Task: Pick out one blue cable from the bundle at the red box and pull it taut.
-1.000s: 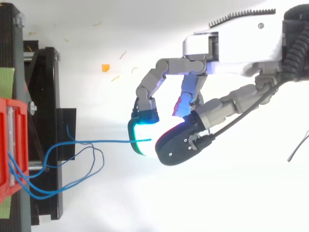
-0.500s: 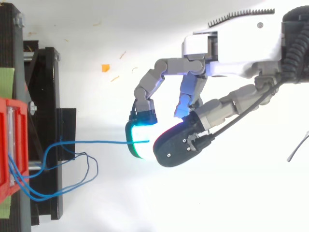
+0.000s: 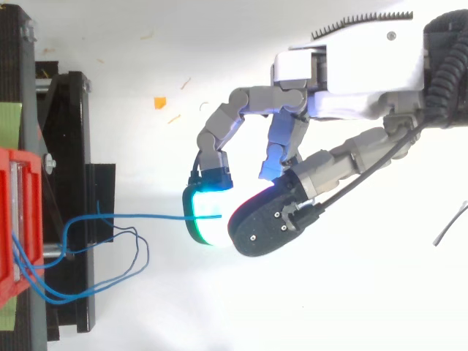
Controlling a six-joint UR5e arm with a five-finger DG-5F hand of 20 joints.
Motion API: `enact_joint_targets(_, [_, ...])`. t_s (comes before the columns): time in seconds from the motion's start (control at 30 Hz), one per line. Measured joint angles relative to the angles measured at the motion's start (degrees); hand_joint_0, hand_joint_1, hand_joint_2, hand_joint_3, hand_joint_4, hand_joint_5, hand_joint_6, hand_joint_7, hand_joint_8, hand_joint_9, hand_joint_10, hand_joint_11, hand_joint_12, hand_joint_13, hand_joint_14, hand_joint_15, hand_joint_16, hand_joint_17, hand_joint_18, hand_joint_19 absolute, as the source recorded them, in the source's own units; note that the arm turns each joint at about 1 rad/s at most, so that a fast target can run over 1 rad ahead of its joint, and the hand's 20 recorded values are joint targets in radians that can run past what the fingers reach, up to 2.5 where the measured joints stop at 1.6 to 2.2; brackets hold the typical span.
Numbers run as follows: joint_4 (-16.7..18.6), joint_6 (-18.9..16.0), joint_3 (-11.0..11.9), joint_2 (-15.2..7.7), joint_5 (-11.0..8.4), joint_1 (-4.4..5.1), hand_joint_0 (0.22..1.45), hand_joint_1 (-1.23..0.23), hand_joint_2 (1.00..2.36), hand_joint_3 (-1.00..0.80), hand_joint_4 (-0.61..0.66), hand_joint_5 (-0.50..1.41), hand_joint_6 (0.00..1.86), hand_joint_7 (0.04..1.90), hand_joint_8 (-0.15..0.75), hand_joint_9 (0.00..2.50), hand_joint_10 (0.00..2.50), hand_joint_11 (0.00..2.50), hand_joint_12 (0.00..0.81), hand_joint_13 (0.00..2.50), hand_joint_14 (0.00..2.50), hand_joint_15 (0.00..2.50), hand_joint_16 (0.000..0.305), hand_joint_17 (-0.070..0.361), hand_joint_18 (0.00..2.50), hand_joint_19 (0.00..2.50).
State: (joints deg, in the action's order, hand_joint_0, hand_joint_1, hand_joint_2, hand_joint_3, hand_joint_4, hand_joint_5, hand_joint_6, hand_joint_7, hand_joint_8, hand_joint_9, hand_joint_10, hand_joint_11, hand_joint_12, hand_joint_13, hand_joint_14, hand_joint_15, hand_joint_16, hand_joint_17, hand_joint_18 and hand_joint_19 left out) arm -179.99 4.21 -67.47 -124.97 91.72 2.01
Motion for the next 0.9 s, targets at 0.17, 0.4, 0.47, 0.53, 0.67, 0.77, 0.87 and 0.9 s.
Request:
enact_joint_targets(0.17, [1.1, -0.9, 0.0, 0.0, 0.11, 0.0, 0.61, -0.83, 1.02, -0.06, -0.27, -0.04, 0.93, 0.86, 0.222, 1.48, 0.02, 0.64, 0.357, 1.33, 0.02, 0.64, 0.066, 0.148, 1.3, 0.72])
enact_joint_targets(0.4, [2.3, -1.9, -0.7, 0.0, 0.17, 0.08, 0.59, -0.87, 1.06, -0.01, -0.27, -0.01, 0.9, 0.92, 0.237, 1.71, 0.02, 0.65, 0.364, 1.52, 0.03, 0.67, 0.074, 0.166, 1.46, 0.67])
enact_joint_targets(0.47, [2.7, -1.9, -0.9, 0.0, 0.14, 0.09, 0.58, -0.87, 1.07, -0.01, -0.26, -0.01, 0.9, 0.92, 0.234, 1.71, 0.03, 0.65, 0.368, 1.52, 0.03, 0.68, 0.074, 0.167, 1.46, 0.67])
enact_joint_targets(0.53, [2.9, -2.0, -1.0, 0.0, 0.1, 0.09, 0.58, -0.87, 1.11, -0.01, -0.26, -0.01, 0.9, 0.92, 0.233, 1.72, 0.02, 0.64, 0.373, 1.52, 0.03, 0.67, 0.074, 0.167, 1.46, 0.68])
enact_joint_targets(0.67, [3.1, -2.0, -1.0, 0.0, 0.05, 0.1, 0.57, -0.87, 1.12, -0.02, -0.26, -0.01, 0.9, 0.92, 0.234, 1.7, 0.03, 0.66, 0.376, 1.51, 0.02, 0.67, 0.075, 0.168, 1.45, 0.68])
enact_joint_targets(0.77, [3.2, -2.0, -1.0, 0.0, 0.03, 0.1, 0.57, -0.87, 1.13, -0.02, -0.26, -0.01, 0.9, 0.91, 0.234, 1.68, 0.03, 0.66, 0.38, 1.48, 0.02, 0.68, 0.075, 0.168, 1.44, 0.68])
enact_joint_targets(0.87, [3.2, -2.0, -1.0, 0.0, 0.09, 0.11, 0.57, -0.86, 1.12, -0.02, -0.26, -0.01, 0.9, 0.91, 0.229, 1.68, 0.03, 0.65, 0.381, 1.47, 0.02, 0.69, 0.075, 0.168, 1.43, 0.69])
enact_joint_targets(0.9, [3.2, -2.0, -1.0, 0.0, 0.1, 0.12, 0.57, -0.86, 1.12, -0.02, -0.26, -0.01, 0.9, 0.91, 0.23, 1.66, 0.02, 0.66, 0.38, 1.46, 0.03, 0.69, 0.074, 0.167, 1.41, 0.69])
